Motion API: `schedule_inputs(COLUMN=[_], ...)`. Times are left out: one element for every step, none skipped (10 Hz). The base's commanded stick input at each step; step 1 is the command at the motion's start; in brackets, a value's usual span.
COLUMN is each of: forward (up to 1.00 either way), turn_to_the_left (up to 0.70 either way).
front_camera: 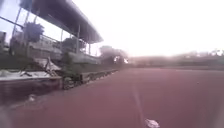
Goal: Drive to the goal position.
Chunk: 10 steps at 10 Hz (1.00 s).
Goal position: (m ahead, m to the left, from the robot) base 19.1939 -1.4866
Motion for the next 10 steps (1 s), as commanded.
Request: schedule_inputs(forward=[0.70, 0.70, 0.70, 0.70, 0.70, 0.70, 0.70, 0.70, 0.70, 0.70], turn_to_the_left=[-0.24, -0.01, 0.00, -0.13, -0.33, -0.08, -0.03, -0.10, -0.29, -0.18])
